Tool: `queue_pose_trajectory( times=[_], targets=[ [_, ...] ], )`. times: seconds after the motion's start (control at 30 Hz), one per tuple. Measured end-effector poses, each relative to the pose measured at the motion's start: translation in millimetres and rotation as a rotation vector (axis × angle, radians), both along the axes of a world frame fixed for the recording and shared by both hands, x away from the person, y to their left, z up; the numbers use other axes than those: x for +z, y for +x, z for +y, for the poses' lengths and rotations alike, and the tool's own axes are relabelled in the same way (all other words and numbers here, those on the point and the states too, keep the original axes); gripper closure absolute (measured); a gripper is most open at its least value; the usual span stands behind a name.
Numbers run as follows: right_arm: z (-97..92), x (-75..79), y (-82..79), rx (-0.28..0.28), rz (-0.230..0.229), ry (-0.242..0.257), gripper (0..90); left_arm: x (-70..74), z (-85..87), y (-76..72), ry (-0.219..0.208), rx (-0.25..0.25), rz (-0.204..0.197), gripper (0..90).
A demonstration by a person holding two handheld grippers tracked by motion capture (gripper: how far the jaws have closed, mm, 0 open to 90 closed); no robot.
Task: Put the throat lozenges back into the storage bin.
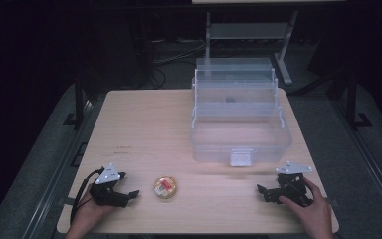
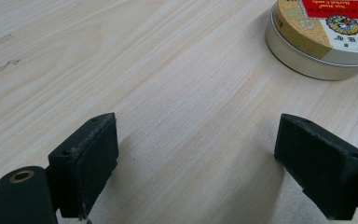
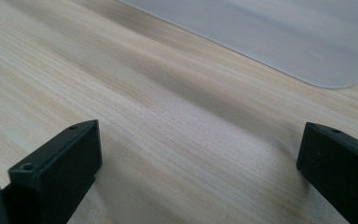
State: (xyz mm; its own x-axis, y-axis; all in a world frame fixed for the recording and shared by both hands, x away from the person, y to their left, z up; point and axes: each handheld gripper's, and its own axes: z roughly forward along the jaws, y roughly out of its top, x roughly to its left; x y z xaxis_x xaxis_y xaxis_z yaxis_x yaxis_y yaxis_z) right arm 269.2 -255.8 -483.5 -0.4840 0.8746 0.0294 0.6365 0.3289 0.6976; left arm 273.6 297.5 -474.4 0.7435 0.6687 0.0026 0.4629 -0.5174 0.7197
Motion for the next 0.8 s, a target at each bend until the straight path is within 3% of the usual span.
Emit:
queue_pose_trajectory(
  times=[0.57,0.8],
  targets=[
    [0.0,0.1,0.1,0.000,0.001,0.000,0.0,0.1,1.0,0.6,0.001,-0.011,0.000,12.6],
    [0.0,0.1,0.1,0.000,0.000,0.000,0.0,2.5,1.9,0.7,0.021,-0.008,0.012,13.2]
  ],
)
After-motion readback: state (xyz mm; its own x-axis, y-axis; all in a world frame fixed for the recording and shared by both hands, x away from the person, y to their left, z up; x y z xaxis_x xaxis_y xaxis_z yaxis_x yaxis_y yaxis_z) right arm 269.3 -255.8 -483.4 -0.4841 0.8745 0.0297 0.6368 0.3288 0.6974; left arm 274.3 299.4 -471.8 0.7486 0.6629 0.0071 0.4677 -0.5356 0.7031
